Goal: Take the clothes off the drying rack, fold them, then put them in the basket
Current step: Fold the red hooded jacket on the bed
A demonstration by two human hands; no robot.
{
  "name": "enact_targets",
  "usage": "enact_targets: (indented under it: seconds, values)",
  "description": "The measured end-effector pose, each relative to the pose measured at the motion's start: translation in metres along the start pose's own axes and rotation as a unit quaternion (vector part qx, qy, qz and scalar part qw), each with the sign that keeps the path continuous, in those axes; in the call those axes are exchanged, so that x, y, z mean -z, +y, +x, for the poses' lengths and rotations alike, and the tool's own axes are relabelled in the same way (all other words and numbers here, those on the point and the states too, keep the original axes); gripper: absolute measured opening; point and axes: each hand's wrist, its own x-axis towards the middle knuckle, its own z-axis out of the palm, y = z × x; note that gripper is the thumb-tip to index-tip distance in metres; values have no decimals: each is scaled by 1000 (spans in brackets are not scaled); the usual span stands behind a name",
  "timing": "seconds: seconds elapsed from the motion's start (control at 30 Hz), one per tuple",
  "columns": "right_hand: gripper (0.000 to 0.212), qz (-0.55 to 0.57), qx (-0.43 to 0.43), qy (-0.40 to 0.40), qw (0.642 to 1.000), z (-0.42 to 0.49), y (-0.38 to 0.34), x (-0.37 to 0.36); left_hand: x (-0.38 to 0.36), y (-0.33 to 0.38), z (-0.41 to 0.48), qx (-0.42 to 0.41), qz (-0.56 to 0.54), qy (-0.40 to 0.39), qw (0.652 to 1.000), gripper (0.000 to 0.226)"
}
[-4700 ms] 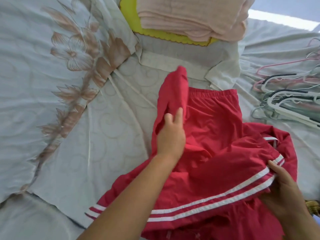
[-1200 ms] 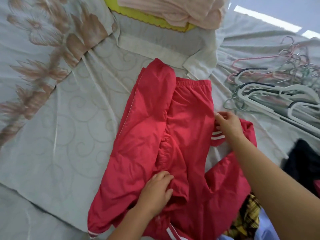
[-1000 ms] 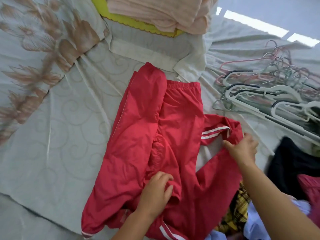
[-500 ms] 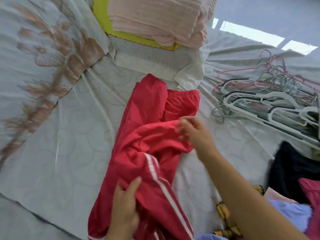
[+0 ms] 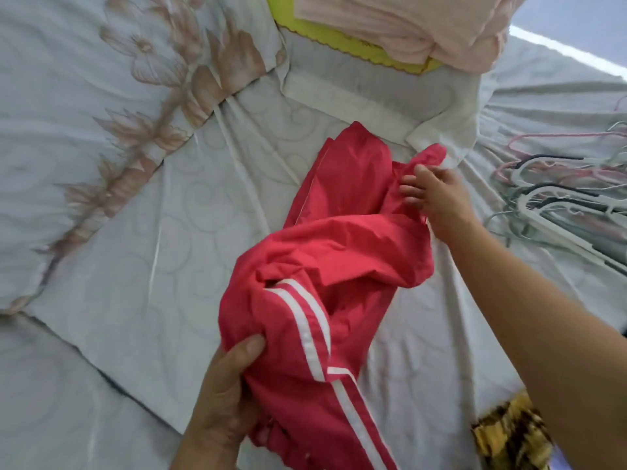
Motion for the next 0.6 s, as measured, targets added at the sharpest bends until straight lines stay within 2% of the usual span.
enact_targets:
  seconds: [0.03, 0.07, 0.13, 0.17, 0.23, 0.3, 0.33, 0.4, 0.5, 0.6]
  values:
    - [8, -29, -8, -57, 998, -2, 3, -10, 11, 3, 4, -12, -12, 18, 1000, 79]
    - [22, -88, -22, -101, 991, -4, 11, -19, 25, 3, 10, -17, -13, 48, 999, 74]
    - [41, -172, -4, -114, 978, -9, 30, -25, 52, 0, 21, 0, -11, 104, 995, 52]
    - [42, -184, 32, -82, 979, -16, 37, -24, 62, -2, 24, 13, -9, 121, 993, 49]
    - [33, -187, 134, 31, 973, -36, 43, -14, 81, -4, 29, 28, 3, 115, 993, 55]
    - [22, -159, 169, 91, 968, -67, 58, -1, 89, -2, 33, 42, 8, 102, 994, 55]
    - [19, -139, 167, 71, 974, -89, 68, 2, 92, 1, 36, 46, 14, 97, 994, 50]
    - [13, -131, 150, -41, 979, -140, 95, 2, 90, 14, 45, 47, 48, 120, 990, 51]
    - [14, -190, 177, -193, 946, -215, 134, -7, 78, 39, 67, 44, 129, 149, 979, 67]
    - [30, -196, 207, -230, 931, -258, 159, -23, 56, 64, 89, 76, 223, 166, 958, 40]
